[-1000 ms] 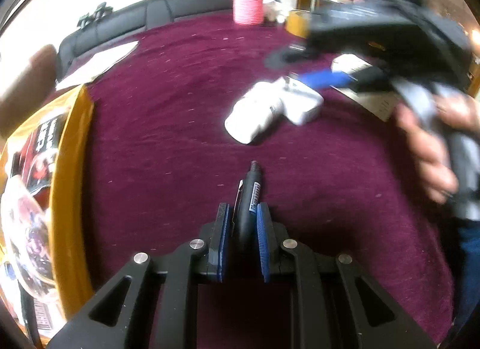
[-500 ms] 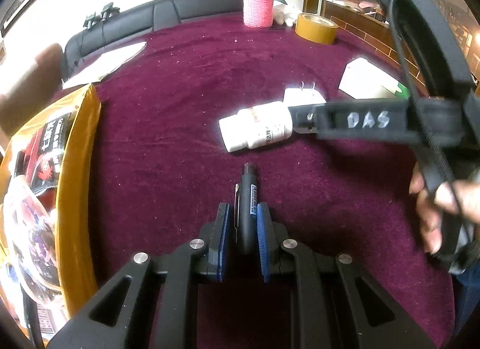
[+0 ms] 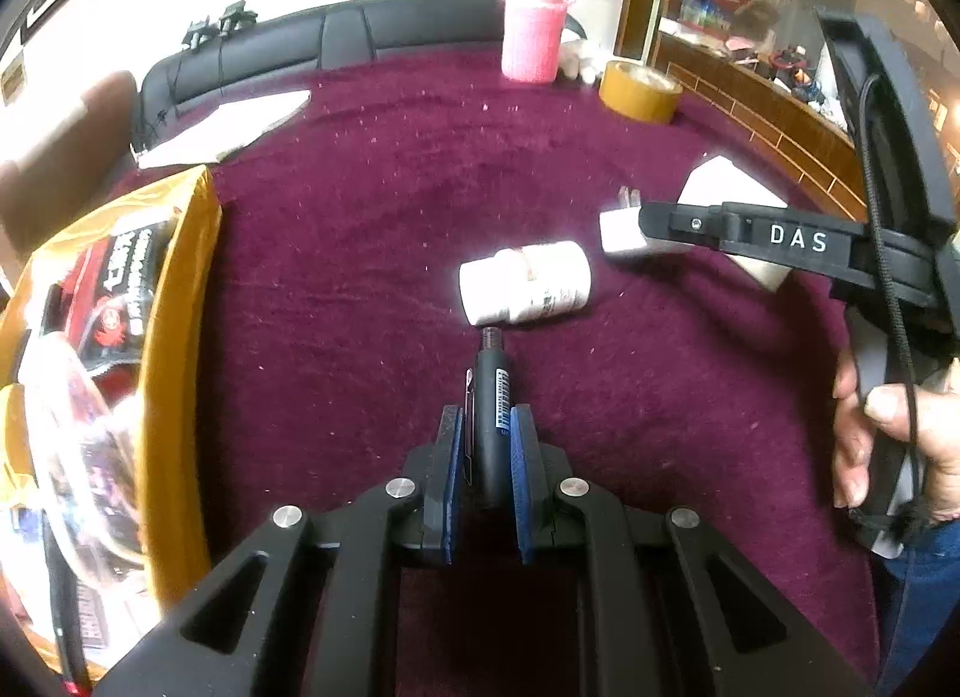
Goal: Organize objects
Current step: 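Grasp a black pen with the left gripper while the right grasps the white USB charger, then carry the pen and charger into the tray and open both grippers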
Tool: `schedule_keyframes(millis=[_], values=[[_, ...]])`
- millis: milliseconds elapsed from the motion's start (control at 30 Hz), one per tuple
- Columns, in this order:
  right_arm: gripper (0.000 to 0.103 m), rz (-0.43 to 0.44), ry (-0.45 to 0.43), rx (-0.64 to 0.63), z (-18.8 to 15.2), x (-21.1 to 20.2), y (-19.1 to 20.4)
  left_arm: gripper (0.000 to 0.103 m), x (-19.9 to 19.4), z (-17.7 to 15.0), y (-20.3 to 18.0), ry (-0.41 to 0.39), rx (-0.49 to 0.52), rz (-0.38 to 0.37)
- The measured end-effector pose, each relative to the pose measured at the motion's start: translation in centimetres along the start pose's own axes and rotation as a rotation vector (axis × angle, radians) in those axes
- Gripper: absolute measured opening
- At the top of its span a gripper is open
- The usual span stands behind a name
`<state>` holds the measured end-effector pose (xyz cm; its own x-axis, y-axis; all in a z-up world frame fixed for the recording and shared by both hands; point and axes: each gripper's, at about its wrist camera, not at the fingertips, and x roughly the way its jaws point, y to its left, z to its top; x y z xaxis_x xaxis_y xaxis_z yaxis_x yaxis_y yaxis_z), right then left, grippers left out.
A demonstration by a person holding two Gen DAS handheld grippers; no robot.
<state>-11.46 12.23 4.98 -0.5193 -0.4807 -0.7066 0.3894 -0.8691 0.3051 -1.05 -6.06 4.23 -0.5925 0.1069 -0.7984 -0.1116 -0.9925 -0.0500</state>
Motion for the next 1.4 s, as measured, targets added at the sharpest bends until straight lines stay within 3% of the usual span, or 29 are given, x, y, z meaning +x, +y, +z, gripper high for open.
schedule_keyframes(millis=[200,467,733,1000,1233,1400], values=[[0.037,0.031,-0.060,0.026,0.2,-1.3,0.1,0.012,-2.6,0.1,0.6,-0.048,-0.012,-0.012],[0.037,0.098,-0.073,0.061,-0.5,-2.9,1.5,0.012,-6.0,-0.3,3.7,-0.117,-0.050,-0.021],[0.037,0.210,-0.067,-0.049,-0.6,-3.8,9.5,0.012,-7.9,-0.6,9.1,-0.173,-0.151,0.000],[0.038,0.325,-0.011,-0.145,-0.8,-2.7,17.5,0.013,-9.1,-3.0,16.0,-0.196,-0.277,0.045],[0.038,0.430,0.058,-0.244,-4.2,-2.7,23.0,0.013,-9.8,-5.1,21.8,-0.216,-0.388,0.097],[0.038,0.449,0.131,-0.306,-7.1,-1.3,25.4,0.013,-9.3,-6.5,24.1,-0.204,-0.431,0.117]])
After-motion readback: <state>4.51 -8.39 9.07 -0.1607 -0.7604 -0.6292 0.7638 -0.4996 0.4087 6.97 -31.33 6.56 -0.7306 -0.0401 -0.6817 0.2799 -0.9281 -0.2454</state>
